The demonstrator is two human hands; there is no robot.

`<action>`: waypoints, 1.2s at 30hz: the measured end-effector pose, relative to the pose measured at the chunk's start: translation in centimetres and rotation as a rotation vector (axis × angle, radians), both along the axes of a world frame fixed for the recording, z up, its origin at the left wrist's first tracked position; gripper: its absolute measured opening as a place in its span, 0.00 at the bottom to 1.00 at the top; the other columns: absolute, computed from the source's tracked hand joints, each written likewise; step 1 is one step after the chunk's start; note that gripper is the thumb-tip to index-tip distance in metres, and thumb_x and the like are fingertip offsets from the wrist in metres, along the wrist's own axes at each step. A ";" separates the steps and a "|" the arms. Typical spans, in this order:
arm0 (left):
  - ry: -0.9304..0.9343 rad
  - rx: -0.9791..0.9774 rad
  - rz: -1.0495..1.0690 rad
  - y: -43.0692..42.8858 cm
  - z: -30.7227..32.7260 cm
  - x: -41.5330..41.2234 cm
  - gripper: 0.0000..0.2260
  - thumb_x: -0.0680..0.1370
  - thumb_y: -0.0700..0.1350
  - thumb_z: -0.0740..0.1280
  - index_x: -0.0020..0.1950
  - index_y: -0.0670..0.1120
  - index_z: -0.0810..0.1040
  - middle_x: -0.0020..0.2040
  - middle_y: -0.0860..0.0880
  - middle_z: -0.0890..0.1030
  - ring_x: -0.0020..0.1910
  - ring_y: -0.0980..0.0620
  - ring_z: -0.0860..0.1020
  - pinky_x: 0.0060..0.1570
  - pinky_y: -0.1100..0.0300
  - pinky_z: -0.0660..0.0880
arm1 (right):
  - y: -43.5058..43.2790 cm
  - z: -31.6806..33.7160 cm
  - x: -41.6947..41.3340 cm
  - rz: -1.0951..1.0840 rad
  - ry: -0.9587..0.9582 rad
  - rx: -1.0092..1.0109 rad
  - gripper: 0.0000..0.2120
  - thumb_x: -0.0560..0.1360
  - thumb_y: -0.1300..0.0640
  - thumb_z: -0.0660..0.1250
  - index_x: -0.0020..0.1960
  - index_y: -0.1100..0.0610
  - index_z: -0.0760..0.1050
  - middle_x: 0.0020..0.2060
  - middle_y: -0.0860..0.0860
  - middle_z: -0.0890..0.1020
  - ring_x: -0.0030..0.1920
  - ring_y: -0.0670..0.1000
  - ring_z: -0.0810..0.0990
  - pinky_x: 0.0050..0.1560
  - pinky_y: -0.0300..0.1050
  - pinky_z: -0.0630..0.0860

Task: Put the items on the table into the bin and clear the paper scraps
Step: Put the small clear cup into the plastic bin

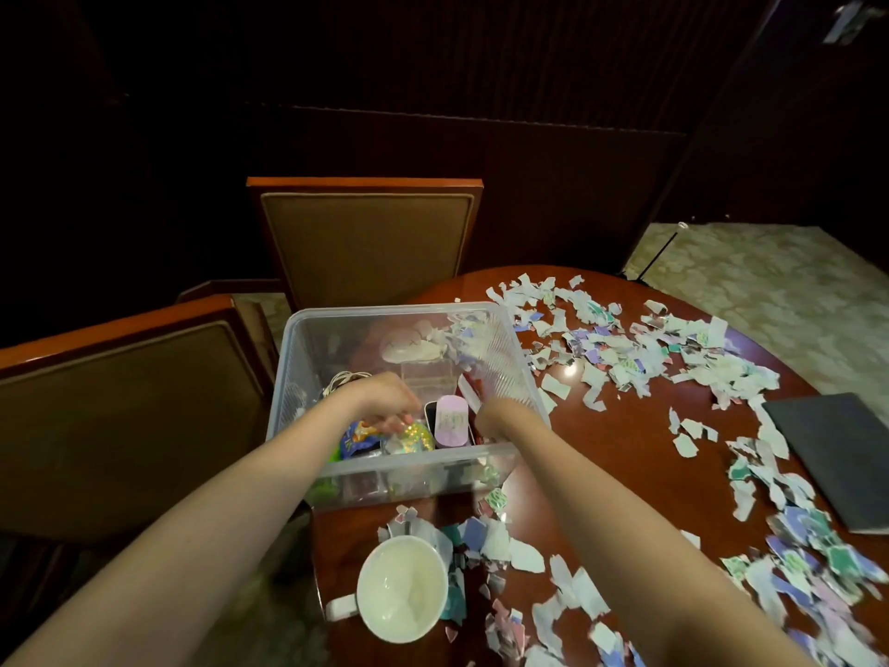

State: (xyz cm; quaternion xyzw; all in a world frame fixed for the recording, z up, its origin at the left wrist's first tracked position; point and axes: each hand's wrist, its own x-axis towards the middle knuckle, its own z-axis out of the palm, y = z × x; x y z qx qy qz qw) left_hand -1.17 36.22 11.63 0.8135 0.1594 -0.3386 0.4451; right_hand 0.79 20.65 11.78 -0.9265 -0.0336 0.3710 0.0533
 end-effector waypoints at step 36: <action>-0.493 -0.300 -0.035 -10.0 6.5 -6.3 0.10 0.79 0.34 0.58 0.52 0.45 0.77 0.40 0.51 0.78 0.35 0.58 0.76 0.34 0.71 0.76 | -9.9 2.5 -9.0 -0.971 -0.519 1.050 0.17 0.76 0.71 0.54 0.34 0.57 0.73 0.31 0.52 0.76 0.28 0.47 0.72 0.29 0.36 0.69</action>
